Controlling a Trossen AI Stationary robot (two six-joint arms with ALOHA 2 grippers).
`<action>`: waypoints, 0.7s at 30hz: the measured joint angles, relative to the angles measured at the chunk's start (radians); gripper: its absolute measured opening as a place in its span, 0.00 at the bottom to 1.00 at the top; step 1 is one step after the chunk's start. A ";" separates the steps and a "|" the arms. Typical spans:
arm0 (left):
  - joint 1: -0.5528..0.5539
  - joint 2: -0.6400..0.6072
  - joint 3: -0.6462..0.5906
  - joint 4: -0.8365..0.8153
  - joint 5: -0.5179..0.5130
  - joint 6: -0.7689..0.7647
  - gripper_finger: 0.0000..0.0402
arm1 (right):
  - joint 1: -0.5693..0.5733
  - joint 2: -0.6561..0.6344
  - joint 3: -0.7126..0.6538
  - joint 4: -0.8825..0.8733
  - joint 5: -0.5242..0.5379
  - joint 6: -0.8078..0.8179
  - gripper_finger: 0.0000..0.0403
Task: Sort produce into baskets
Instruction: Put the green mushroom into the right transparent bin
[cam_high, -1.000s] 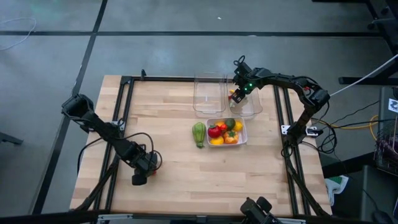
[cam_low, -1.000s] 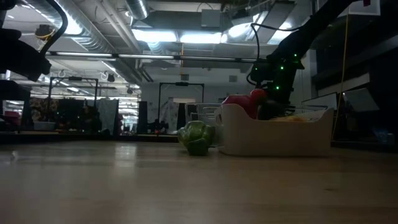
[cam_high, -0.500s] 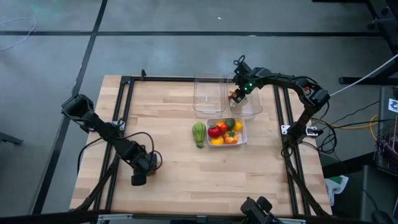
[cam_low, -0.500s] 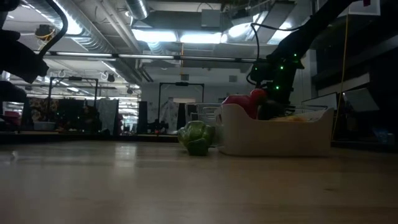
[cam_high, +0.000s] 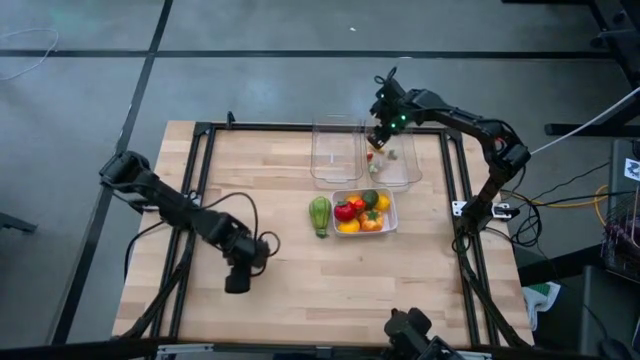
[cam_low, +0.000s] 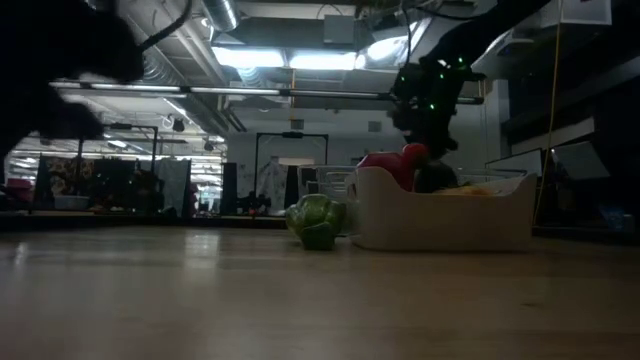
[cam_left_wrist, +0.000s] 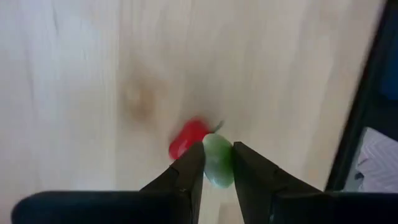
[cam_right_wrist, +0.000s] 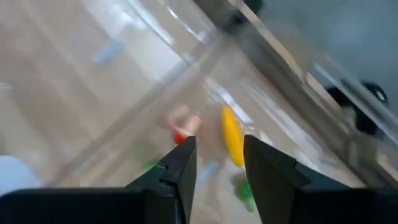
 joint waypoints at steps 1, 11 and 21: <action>0.018 0.000 0.018 -0.001 0.000 0.031 0.18 | 0.000 0.000 0.013 0.000 -0.027 0.000 0.33; 0.230 0.000 0.156 0.025 -0.173 0.370 0.18 | 0.061 0.000 0.051 0.010 -0.354 0.003 0.33; 0.409 0.000 0.167 0.408 -0.245 0.552 0.18 | 0.292 0.000 0.050 0.097 -0.401 -0.072 0.33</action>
